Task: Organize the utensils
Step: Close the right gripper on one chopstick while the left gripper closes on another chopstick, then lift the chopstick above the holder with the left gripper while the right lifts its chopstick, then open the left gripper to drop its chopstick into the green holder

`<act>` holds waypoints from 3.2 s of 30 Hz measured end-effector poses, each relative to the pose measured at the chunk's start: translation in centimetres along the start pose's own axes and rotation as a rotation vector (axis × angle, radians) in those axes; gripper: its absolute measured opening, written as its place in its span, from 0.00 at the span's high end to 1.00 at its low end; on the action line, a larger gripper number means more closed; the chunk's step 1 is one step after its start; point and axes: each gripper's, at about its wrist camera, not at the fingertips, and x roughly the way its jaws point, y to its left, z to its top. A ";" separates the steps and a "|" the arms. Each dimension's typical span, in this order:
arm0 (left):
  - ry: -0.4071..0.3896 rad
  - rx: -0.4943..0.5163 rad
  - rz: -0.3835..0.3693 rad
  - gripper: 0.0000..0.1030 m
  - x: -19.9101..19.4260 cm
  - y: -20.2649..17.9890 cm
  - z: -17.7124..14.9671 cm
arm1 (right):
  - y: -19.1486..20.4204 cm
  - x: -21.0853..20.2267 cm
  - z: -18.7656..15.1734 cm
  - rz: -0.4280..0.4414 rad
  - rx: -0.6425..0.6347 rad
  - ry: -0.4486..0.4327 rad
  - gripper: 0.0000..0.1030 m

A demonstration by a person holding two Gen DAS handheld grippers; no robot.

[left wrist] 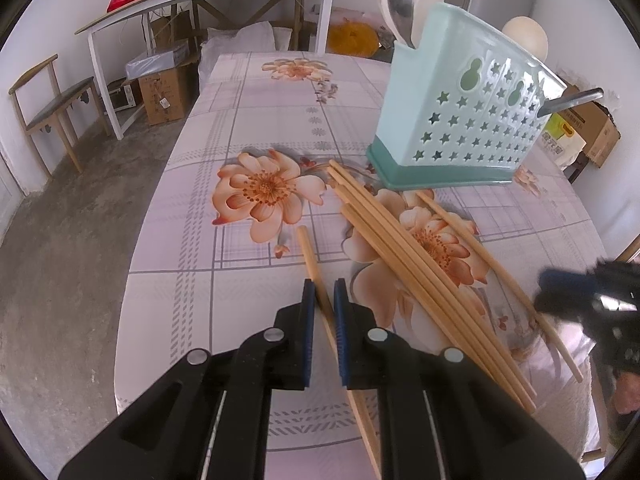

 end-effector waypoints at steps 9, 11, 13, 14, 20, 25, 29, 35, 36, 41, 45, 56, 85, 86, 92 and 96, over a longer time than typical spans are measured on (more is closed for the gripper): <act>0.004 0.020 0.009 0.91 0.6 -0.2 0.8 | 1.5 4.4 3.6 -0.060 -0.066 -0.005 0.84; 0.001 0.022 0.011 0.91 0.8 -0.2 1.0 | 1.8 4.7 3.9 -0.089 -0.079 -0.005 0.95; -0.003 0.023 0.014 0.91 1.1 -0.3 1.4 | 1.9 4.8 3.9 -0.084 -0.076 -0.009 0.95; -0.006 0.023 0.016 0.91 1.1 -0.3 1.4 | 1.9 4.7 3.8 -0.082 -0.072 -0.013 0.96; -0.016 -0.007 0.007 0.94 1.3 0.1 1.7 | 2.1 2.2 2.7 -0.066 -0.012 -0.090 0.96; -0.036 -0.054 -0.030 0.95 0.6 1.0 1.5 | 1.6 -0.5 2.0 -0.045 0.071 -0.169 0.96; -0.082 -0.056 -0.056 0.95 -1.2 1.2 1.4 | 1.5 -2.0 1.4 -0.031 0.121 -0.220 0.96; -0.179 -0.083 -0.151 0.95 -5.1 1.4 1.9 | 1.3 -4.2 1.0 -0.009 0.173 -0.287 0.96; -0.189 -0.086 -0.163 0.95 -5.6 1.3 2.1 | 1.2 -4.6 0.9 -0.008 0.176 -0.297 0.96; -0.261 -0.081 -0.209 0.95 -8.6 0.7 2.8 | 1.0 -5.1 0.8 0.003 0.197 -0.325 0.96; -0.310 -0.065 -0.224 0.95 -10.7 0.3 3.5 | 0.8 -5.2 0.6 0.009 0.209 -0.337 0.96; -0.515 -0.005 -0.320 0.95 -17.8 -1.4 8.9 | -0.3 -5.9 -0.2 0.020 0.238 -0.361 0.96; -0.589 0.093 -0.191 0.95 -7.9 -8.9 19.7 | -1.1 -6.3 -0.4 0.036 0.262 -0.375 0.96; -0.576 0.093 -0.190 0.94 -7.6 -8.8 19.5 | -1.1 -6.3 -0.4 0.035 0.261 -0.374 0.96; -0.550 0.103 -0.165 0.70 -7.6 -7.8 17.1 | -0.9 -6.7 -0.4 0.026 0.262 -0.380 0.96; -0.566 0.108 -0.154 0.57 -8.8 -7.0 15.1 | -0.6 -7.1 -0.3 0.016 0.258 -0.385 0.96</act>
